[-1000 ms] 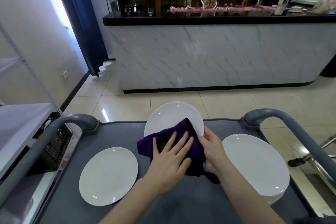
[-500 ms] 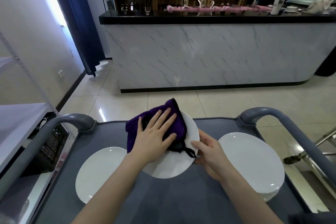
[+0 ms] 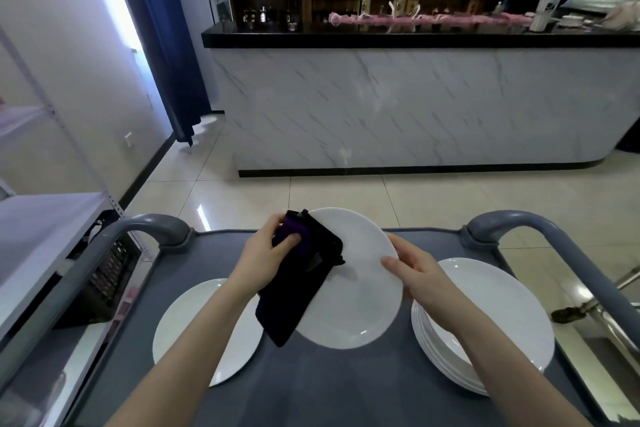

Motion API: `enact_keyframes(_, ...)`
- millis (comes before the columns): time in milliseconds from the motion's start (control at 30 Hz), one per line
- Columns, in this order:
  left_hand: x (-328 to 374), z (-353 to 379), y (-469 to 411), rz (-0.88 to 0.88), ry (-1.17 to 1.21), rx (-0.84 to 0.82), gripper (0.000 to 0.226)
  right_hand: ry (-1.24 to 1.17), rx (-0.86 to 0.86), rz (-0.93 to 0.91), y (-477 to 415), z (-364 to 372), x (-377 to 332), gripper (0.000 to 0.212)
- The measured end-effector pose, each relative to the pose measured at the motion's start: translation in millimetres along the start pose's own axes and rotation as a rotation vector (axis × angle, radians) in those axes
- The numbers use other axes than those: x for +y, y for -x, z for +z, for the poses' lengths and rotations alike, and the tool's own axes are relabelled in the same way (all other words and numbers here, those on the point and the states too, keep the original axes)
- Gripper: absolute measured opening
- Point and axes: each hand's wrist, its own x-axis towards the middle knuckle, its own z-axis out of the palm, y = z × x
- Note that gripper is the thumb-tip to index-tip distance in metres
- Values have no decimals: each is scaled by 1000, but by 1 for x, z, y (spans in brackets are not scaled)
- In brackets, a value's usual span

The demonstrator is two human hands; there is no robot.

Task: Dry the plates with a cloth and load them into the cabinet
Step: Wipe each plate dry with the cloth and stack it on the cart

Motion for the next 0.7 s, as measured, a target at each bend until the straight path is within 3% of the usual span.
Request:
enact_keyframes(133, 7, -1, -1, 111, -128, -11, 20, 195, -61, -51, -8, 0, -14, 39)
enact_keyframes(267, 18, 5, -6, 309, -451, -61, 22, 620, -40, -142, -21, 9, -16, 37)
enact_keyframes(367, 20, 6, -7, 370, -346, -64, 23, 714, 37, -210, -25, 11, -17, 30)
enact_keyframes(533, 19, 10, -3, 417, -296, -121, 22, 774, -59, -293, -32, 11, -27, 26)
enact_keyframes(700, 17, 17, -1, 318, -205, -100, 16, 774, 16, -345, -38, 11, -26, 24)
